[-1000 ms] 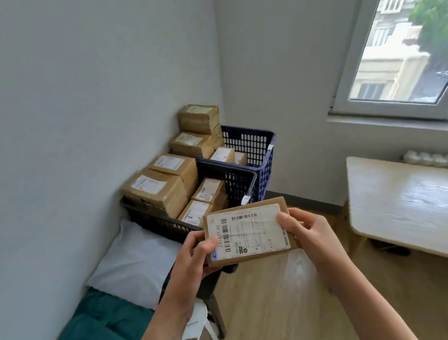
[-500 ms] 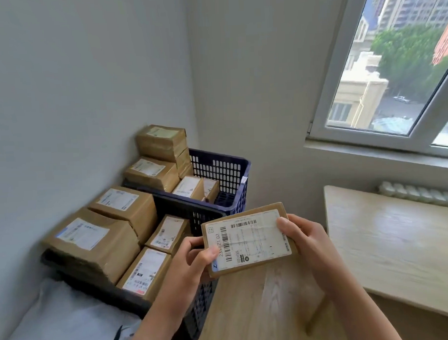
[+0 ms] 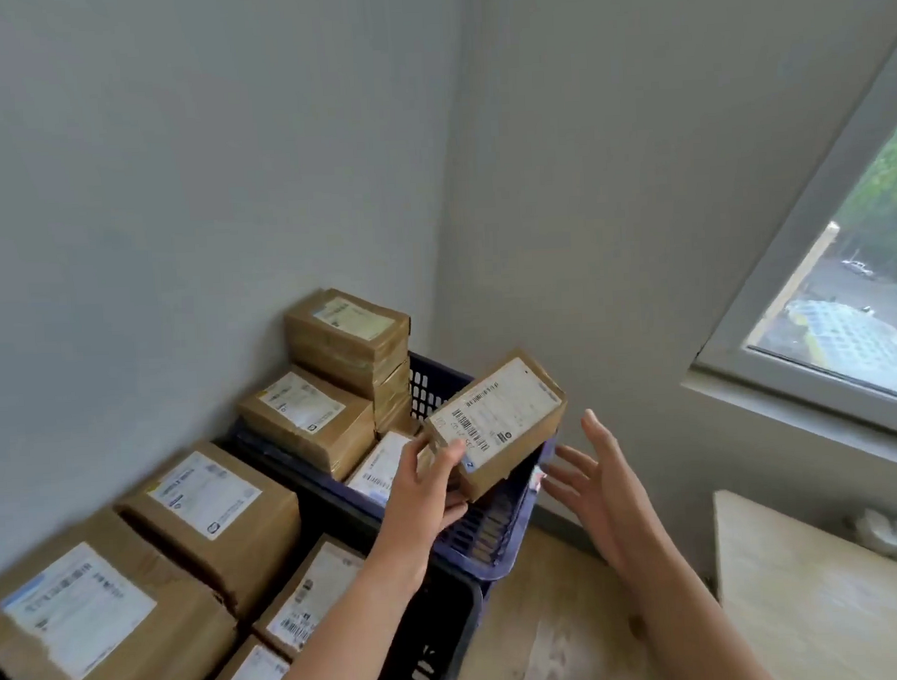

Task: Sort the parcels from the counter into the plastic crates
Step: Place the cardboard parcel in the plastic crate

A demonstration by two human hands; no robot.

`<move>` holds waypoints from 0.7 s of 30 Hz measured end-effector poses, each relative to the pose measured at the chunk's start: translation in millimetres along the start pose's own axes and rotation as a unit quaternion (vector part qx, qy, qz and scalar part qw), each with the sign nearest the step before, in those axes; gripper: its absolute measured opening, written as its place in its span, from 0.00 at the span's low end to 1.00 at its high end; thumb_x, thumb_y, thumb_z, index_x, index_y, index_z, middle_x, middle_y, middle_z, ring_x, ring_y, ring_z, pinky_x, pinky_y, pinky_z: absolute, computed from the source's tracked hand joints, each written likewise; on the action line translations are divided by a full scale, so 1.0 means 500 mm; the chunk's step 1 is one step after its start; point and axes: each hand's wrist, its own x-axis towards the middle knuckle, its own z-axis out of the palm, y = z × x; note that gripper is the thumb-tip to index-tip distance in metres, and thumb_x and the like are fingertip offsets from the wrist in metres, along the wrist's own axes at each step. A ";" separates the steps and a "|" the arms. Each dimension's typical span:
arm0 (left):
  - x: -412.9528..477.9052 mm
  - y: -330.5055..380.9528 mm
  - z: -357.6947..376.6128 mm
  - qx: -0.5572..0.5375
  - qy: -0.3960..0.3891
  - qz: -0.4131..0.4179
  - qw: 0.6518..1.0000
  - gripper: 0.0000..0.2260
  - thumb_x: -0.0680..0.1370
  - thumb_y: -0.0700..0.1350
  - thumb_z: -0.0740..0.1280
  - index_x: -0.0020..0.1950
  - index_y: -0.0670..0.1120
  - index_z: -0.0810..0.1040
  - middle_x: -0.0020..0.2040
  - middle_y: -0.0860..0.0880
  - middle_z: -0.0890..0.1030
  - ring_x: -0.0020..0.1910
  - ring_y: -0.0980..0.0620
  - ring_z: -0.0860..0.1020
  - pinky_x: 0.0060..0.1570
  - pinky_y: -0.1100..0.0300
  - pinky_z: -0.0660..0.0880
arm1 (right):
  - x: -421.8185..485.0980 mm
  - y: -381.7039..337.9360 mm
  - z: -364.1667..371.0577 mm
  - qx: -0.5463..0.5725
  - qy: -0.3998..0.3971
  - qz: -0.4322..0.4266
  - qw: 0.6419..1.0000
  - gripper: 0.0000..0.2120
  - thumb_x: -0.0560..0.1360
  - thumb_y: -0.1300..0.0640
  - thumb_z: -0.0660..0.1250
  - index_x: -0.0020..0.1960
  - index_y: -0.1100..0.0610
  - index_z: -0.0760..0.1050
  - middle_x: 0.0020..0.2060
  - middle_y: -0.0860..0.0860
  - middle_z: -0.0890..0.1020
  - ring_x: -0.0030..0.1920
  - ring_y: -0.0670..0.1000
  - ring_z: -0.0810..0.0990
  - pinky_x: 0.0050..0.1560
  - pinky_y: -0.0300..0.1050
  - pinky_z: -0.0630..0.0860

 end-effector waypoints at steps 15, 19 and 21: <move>0.295 -0.073 -0.050 0.347 0.156 0.004 0.925 0.15 0.88 0.50 0.58 0.76 0.56 0.70 0.72 0.56 0.76 0.74 0.56 0.72 0.69 0.62 0.70 | 0.407 0.091 0.069 0.034 -0.102 0.145 0.984 0.26 0.75 0.47 0.77 0.69 0.53 0.74 0.58 0.53 0.87 0.60 0.57 0.85 0.64 0.59 0.81; 0.329 -0.104 -0.059 0.503 0.137 -0.011 0.853 0.27 0.86 0.50 0.65 0.84 0.52 0.62 0.82 0.54 0.63 0.83 0.50 0.56 0.82 0.51 0.57 | 0.476 0.106 0.054 0.065 -0.135 0.200 0.968 0.25 0.77 0.50 0.75 0.71 0.55 0.74 0.55 0.52 0.88 0.60 0.55 0.85 0.63 0.55 0.80; 0.338 -0.124 -0.060 0.571 0.123 -0.021 0.811 0.28 0.86 0.47 0.65 0.84 0.52 0.60 0.85 0.52 0.58 0.85 0.48 0.51 0.82 0.52 0.51 | 0.501 0.113 0.055 0.068 -0.151 0.225 0.960 0.26 0.78 0.52 0.75 0.73 0.56 0.72 0.57 0.53 0.88 0.61 0.55 0.84 0.67 0.56 0.78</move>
